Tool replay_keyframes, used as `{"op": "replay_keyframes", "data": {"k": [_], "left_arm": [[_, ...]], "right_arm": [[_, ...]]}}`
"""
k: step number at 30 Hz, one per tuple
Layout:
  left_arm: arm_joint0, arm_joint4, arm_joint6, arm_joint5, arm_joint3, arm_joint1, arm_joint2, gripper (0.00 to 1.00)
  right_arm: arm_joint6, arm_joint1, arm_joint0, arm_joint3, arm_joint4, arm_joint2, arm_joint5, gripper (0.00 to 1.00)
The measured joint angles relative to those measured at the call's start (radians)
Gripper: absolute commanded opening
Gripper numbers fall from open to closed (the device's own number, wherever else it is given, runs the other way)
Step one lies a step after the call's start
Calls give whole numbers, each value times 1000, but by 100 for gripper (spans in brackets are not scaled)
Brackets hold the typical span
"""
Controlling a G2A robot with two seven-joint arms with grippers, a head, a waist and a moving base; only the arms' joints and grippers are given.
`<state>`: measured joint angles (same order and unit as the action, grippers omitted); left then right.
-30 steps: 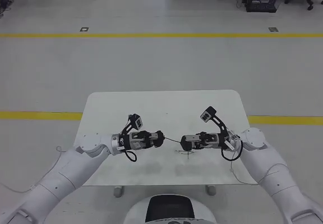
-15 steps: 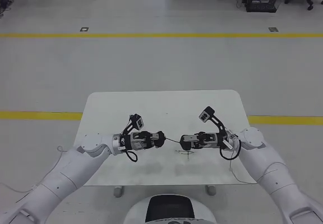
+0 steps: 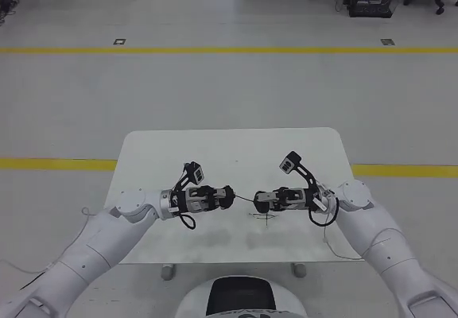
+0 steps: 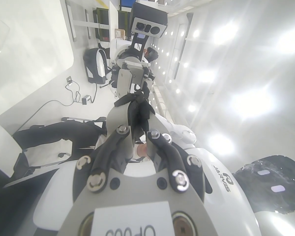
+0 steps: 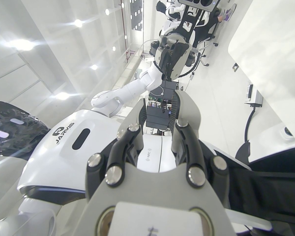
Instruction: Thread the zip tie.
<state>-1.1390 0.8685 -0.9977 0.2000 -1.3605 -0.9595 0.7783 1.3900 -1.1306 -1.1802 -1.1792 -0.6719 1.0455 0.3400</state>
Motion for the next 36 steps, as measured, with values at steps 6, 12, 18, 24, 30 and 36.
{"op": "replay_keyframes", "data": {"k": [6, 12, 18, 24, 30, 36], "left_arm": [[-4, -2, -1, -4, 2, -4, 7, 0], [-5, -5, -4, -7, 6, -8, 12, 0], [-6, -5, -5, -9, 14, -13, 15, 0], [-6, -1, -4, -11, 21, -18, 19, 0], [-8, -1, -4, -14, 26, -22, 24, 0], [-10, -5, -10, -16, 27, -25, 29, 0]], "right_arm": [[0, -3, 2, 5, 4, 1, 0, 13], [0, -6, 0, 8, 7, 8, 0, 13], [0, -8, -4, 6, 8, 14, 0, 13], [0, -9, -7, 2, 13, 18, 0, 12], [0, -9, -8, 3, 10, 17, 0, 9], [0, -10, -9, 6, 12, 22, 0, 9]]}}
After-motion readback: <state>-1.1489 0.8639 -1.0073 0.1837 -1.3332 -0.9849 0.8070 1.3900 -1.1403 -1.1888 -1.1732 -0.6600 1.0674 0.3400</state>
